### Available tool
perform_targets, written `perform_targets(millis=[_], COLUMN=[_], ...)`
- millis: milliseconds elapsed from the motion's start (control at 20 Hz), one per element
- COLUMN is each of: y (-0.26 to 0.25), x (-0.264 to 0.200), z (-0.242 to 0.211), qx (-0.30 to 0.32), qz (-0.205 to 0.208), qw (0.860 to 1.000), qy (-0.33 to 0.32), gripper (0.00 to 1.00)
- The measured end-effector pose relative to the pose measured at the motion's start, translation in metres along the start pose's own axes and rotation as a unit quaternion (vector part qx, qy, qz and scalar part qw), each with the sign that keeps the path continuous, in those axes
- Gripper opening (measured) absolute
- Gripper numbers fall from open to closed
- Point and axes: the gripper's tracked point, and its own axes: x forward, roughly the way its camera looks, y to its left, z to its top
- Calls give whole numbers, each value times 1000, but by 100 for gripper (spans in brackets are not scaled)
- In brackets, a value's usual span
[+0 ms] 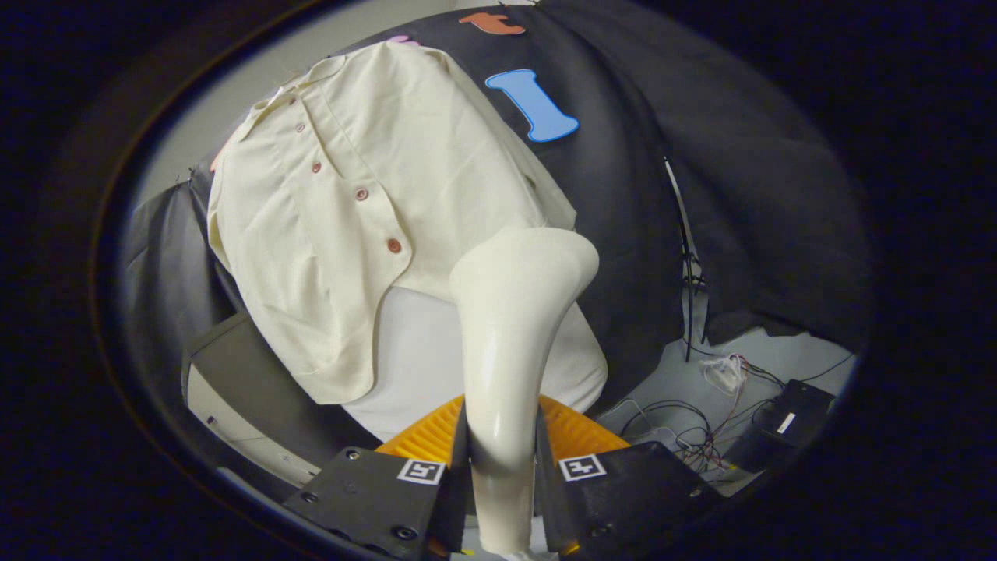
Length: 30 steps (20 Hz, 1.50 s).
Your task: Iron the clothes twice with a garment steamer, once on the left side and once on the right side.
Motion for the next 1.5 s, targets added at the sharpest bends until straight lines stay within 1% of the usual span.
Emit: perform_targets(millis=[100,250,500,700,900,1100,1300,1500], y=[8,29,84,132,178,226,262,303], x=[-16,-42,-91,-134,-179,-223,-245,-257], z=[9,19,22,25,22,21,19,16], qx=[-7,-23,-64,-81,-82,-87,-113,-123], qz=[-11,-11,18,41,60,70,51,63], qw=[1000,999,996,991,984,971,961,957], qy=[-21,-41,-64,-99,-145,-210,-249,-254], gripper=[39,39,39,39,39,39,38,38])
